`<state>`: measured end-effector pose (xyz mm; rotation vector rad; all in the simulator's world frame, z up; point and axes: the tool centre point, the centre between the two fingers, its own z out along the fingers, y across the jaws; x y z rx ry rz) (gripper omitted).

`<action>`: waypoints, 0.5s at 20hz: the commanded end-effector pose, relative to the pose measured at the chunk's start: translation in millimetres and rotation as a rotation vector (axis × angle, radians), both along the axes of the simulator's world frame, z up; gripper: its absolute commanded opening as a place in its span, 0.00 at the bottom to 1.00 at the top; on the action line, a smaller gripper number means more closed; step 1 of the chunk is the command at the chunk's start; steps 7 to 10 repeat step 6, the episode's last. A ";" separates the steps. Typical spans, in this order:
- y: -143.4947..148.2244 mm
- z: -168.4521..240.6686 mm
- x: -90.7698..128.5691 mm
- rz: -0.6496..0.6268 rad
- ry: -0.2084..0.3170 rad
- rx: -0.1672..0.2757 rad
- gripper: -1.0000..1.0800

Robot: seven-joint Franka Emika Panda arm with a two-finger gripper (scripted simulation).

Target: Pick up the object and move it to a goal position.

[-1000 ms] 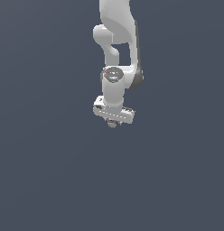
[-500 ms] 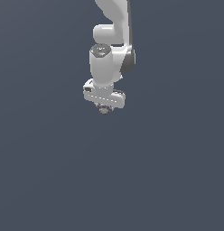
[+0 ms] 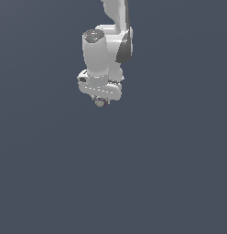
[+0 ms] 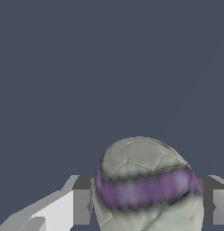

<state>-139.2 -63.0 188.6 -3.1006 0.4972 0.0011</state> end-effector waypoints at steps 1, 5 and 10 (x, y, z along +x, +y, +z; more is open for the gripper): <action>-3.2 4.9 -2.9 0.001 0.000 0.000 0.00; -4.8 7.1 -3.4 0.001 0.000 -0.001 0.00; -4.8 7.0 -3.2 0.001 0.000 -0.001 0.00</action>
